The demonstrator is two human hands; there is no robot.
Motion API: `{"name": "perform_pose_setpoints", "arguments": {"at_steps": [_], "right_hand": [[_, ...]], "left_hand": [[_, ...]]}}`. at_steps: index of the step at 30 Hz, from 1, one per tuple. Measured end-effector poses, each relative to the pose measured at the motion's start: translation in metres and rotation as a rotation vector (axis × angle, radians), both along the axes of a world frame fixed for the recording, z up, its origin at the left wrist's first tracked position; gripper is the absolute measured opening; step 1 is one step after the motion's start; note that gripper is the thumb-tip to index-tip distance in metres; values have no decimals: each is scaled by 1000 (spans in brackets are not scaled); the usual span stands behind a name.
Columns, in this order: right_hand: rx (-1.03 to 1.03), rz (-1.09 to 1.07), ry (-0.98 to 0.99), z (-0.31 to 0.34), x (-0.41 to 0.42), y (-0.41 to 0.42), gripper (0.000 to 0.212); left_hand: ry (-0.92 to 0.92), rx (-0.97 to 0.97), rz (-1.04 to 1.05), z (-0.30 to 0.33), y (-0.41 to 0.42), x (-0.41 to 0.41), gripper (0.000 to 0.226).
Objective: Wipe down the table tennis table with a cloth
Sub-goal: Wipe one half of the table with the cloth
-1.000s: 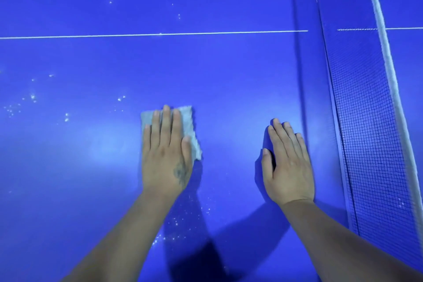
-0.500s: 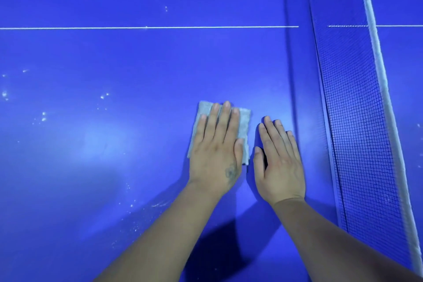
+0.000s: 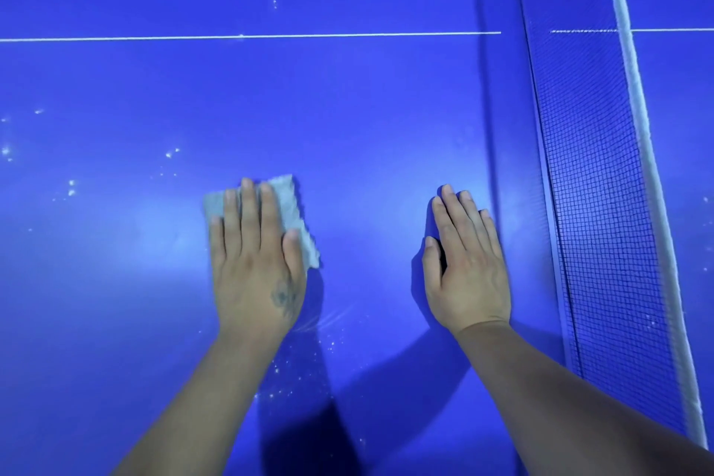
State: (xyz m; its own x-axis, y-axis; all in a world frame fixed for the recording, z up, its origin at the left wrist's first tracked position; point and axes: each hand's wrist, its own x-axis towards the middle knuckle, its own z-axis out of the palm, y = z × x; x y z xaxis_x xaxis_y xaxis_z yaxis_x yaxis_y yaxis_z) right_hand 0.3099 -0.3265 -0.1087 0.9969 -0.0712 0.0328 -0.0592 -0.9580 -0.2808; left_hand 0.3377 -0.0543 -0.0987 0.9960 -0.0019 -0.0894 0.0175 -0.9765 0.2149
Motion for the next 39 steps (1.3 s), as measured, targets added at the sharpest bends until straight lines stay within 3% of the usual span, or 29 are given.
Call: {"name": "perform_pose_setpoints", "arguments": {"at_steps": [4,8,16,22,28,33,39], "right_hand": [[-12,-3,5,0,1,1,58],[-17,-5,0,1,1,1,58],[-25,0,-35,-2,0,1,57],[-16,4,-37,-1,0,2,57],[-40,11,10,0,-1,4,63],[-83,10,38,-1,-2,4,66],[-93,22,54,7,-21,8,71]], "left_hand": [[50,13,-40,4,-24,-59,67],[39,2,-213,1,-68,-74,67],[-66,-31,-357,-8,-117,19,64],[-85,-34,-161,-15,-64,59,65],[-59,25,-49,-9,-8,-36,64],[-29,21,-69,-3,-24,-139,66],[-87,-34,-165,-9,-78,-137,66]]}}
